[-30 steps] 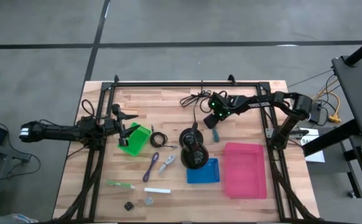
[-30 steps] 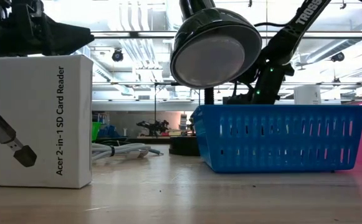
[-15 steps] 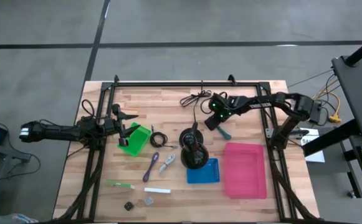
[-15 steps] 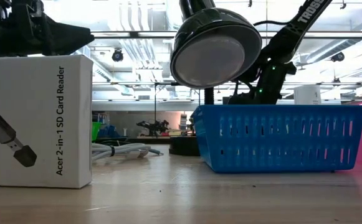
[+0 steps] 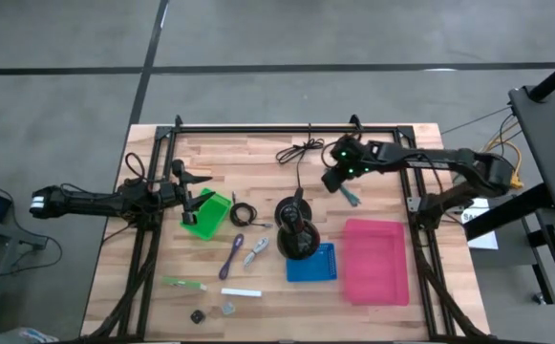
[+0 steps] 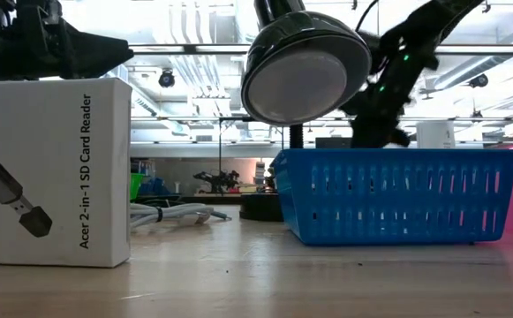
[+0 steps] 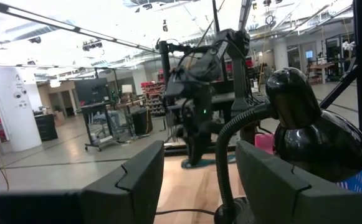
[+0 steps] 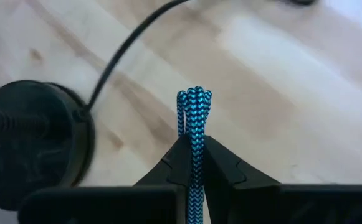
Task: Pick and place items into bin
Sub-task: Put the blue charger cable into the pink bin
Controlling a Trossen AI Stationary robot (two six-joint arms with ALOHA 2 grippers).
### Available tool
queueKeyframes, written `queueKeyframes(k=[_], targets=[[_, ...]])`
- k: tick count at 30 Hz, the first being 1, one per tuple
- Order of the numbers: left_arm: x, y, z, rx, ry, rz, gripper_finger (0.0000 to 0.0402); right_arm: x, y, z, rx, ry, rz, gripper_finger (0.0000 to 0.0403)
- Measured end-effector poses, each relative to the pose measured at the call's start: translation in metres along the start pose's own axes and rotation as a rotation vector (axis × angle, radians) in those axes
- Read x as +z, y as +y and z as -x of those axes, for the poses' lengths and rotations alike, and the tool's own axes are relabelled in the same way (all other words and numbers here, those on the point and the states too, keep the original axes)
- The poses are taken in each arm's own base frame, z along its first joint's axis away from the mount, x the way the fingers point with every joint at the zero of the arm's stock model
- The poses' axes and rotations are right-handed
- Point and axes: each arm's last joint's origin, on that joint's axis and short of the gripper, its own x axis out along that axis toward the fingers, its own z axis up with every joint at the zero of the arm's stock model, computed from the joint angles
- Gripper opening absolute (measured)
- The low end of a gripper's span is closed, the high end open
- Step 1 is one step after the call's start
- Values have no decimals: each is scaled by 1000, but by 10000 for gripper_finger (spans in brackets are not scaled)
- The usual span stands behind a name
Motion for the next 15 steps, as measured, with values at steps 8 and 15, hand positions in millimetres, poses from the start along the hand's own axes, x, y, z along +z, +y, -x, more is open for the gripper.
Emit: queueKeyframes(k=[8,15], targets=[[0,0,0,5,-3,-1,185,-12,4,56,42,-89,38,13],[0,1,0,47,6,-1,185,-34,12,92,116,-107,134,12]])
